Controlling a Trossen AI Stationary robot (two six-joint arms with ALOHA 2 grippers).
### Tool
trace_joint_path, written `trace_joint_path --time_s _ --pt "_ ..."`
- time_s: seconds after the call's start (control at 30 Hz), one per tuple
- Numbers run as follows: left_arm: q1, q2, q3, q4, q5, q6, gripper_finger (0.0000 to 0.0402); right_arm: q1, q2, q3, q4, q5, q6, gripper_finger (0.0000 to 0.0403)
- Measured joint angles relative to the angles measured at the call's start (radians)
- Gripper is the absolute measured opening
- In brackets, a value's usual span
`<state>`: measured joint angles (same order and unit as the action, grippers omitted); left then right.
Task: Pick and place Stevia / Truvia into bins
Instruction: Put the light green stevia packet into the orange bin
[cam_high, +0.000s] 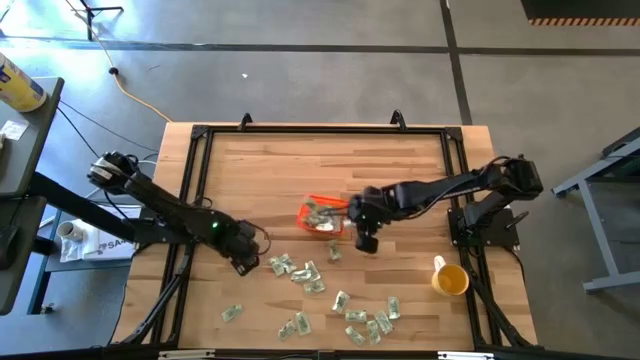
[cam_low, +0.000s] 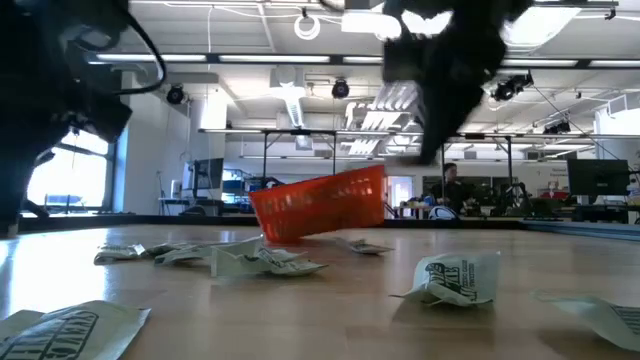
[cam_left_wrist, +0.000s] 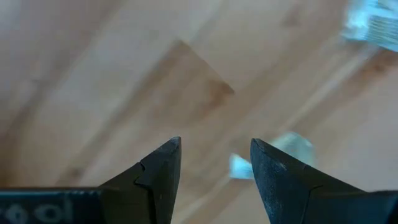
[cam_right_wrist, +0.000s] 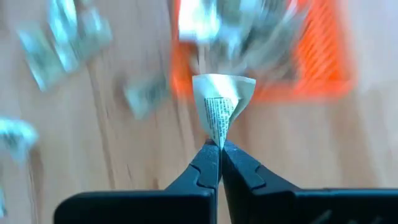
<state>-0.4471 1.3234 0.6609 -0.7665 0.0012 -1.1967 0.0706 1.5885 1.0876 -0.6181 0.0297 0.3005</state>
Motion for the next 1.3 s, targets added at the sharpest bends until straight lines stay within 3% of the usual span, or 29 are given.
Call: trace_joint_path --time_s 0.23,0.4,0.47,0.7,0.77,0.97,1.13,1.3 --pt "-0.138 -0.013 0.009 0.122 -0.118 -0.133 0.0225 -0.078 0.040 0.135 0.005 0.035 -0.039 0.0002" --pt "-0.191 -0.014 0.022 0.126 -0.172 -0.144 0.0225 -0.142 0.127 0.142 0.139 -0.136 0.006 0.0019" --pt "-0.211 -0.012 0.019 0.120 -0.145 -0.147 0.0225 -0.150 0.161 0.142 0.178 -0.174 0.033 0.0037" --pt "-0.246 -0.010 -0.004 0.112 -0.094 -0.296 0.0225 -0.146 0.173 0.142 0.187 -0.096 0.077 0.0154" --pt "-0.250 -0.010 -0.004 0.137 -0.133 -0.222 0.0225 -0.145 0.160 0.142 0.193 -0.087 0.056 0.0192" --pt "-0.289 -0.003 -0.004 0.166 -0.205 0.187 0.0225 -0.130 0.139 0.142 0.194 -0.099 -0.012 0.0275" --pt "-0.286 0.032 -0.004 0.126 -0.202 0.444 0.0225 -0.111 0.136 0.142 0.163 -0.097 -0.007 0.0300" --pt "-0.286 0.088 -0.005 0.123 -0.225 0.588 0.0225 -0.093 0.136 0.142 0.109 -0.064 0.011 0.0302"
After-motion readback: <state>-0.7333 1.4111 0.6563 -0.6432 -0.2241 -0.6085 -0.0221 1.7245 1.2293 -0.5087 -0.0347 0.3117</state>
